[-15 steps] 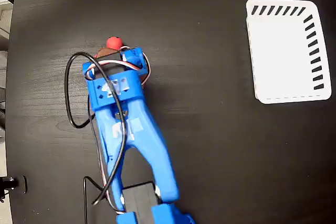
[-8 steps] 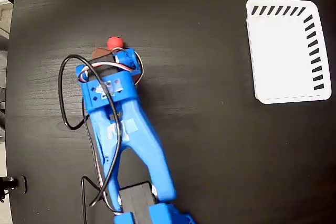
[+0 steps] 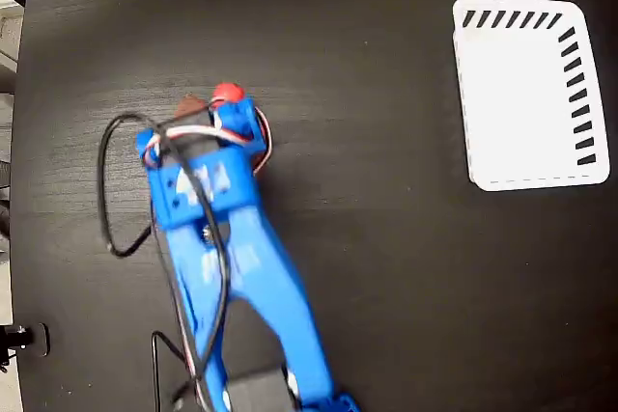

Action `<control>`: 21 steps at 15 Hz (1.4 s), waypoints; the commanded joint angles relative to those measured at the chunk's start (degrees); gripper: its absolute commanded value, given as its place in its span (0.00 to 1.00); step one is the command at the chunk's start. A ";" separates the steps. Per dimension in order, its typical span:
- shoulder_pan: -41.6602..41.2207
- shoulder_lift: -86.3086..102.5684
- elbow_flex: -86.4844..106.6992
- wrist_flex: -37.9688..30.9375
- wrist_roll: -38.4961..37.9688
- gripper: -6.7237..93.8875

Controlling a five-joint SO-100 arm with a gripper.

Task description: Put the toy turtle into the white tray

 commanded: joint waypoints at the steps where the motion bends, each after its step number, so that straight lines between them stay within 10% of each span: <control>1: 1.85 16.17 1.85 2.02 3.96 0.06; 11: 27.33 5.01 -41.22 14.06 38.32 0.06; 21: 49.83 -20.13 -60.47 15.12 37.97 0.06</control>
